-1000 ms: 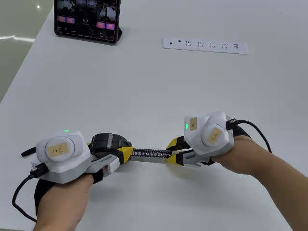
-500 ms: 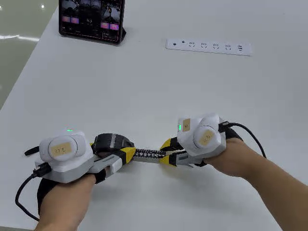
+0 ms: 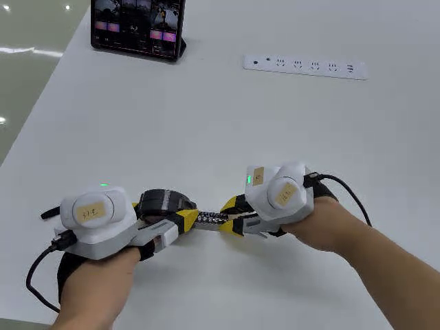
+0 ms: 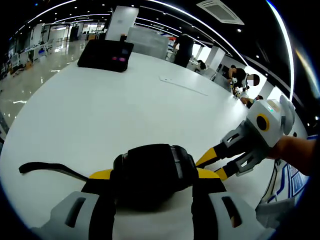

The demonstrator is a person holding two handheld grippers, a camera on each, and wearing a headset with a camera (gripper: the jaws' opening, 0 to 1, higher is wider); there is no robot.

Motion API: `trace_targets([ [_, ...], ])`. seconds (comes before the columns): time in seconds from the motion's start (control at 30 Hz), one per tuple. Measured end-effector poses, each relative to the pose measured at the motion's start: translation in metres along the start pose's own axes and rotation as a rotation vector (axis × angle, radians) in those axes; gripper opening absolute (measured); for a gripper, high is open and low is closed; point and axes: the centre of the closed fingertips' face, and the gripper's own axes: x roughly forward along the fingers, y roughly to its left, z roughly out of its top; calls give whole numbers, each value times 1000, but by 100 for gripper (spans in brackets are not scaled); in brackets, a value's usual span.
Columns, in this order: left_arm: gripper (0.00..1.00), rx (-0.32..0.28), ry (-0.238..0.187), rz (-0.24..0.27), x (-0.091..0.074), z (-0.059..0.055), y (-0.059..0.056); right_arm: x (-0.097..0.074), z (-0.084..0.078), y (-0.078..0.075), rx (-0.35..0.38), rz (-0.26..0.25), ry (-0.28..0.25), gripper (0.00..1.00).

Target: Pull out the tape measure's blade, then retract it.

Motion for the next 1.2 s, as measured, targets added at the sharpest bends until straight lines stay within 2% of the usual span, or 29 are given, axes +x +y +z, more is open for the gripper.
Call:
trace_targets([
  [0.9, 57, -13, -3, -6, 1, 0, 0, 22, 24, -1, 8, 17, -51, 11],
  [1.2, 58, -16, -1, -11, 1, 0, 1, 25, 27, -1, 4, 21, -56, 11],
])
